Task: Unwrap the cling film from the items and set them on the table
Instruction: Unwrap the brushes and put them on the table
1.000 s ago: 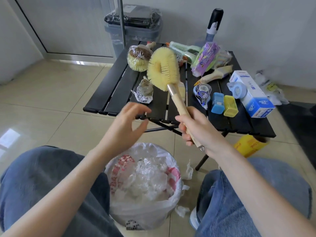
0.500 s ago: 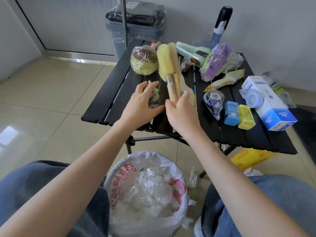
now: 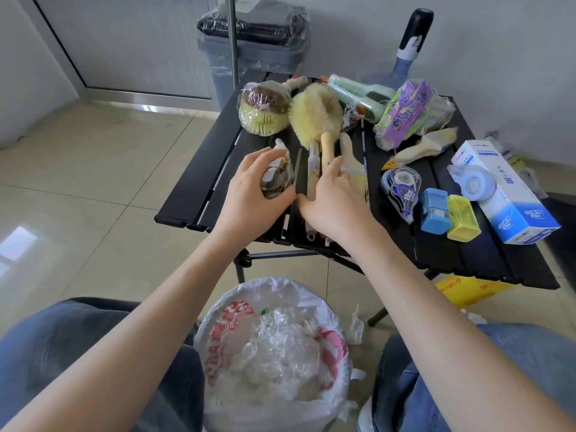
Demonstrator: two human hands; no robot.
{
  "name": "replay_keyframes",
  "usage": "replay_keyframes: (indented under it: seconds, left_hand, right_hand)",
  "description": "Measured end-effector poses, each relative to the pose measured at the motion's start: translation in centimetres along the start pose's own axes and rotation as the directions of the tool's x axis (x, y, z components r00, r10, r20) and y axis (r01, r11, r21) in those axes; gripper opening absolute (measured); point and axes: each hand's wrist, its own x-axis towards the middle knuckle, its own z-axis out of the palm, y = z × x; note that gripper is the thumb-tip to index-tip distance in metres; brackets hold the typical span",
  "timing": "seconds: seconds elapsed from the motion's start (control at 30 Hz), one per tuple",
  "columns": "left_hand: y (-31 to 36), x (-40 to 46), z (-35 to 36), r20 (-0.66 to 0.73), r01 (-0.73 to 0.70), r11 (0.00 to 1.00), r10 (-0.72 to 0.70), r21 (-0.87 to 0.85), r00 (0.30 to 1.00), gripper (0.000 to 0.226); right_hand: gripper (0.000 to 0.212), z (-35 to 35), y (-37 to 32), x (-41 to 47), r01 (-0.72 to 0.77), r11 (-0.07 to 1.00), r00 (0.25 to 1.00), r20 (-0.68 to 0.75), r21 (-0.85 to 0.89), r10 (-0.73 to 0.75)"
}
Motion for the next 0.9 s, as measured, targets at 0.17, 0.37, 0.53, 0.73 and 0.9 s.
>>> replay_keyframes:
  seconds: [0.17,0.37,0.53,0.73,0.9]
  left_hand:
    - [1.7,-1.2,-1.1,-0.002,0.001,0.988,-0.001,-0.155,1.0,0.069]
    - [4.0,-3.2,-1.7,-0.027,0.005,0.983,-0.01,-0.181,1.0,0.067]
    - [6.6,-5.9,-2.1,-0.026,-0.066,0.933,0.06,-0.353,0.998,0.064]
    - [8.9,-9.8,-1.8,0.022,-0.183,0.939,0.198,-0.291,0.98,0.07]
    - [9.6,-11.4,-2.5,0.107,-0.219,0.919,0.266,-0.327,0.958,0.063]
  right_hand:
    - [0.082,-1.0,0.6,-0.3,0.032,0.984,0.999,-0.036,-0.176,-0.039]
    - [0.041,-2.4,1.2,-2.2,0.084,0.995,0.994,-0.061,-0.048,-0.086]
    - [0.034,-4.9,1.1,-5.7,0.233,0.897,0.965,-0.205,0.376,-0.164]
    - [0.035,-6.1,2.0,-11.9,-0.052,0.287,0.947,0.139,0.956,-0.29]
    - [0.026,-5.4,4.2,-13.6,-0.064,0.177,0.978,0.097,0.982,-0.186]
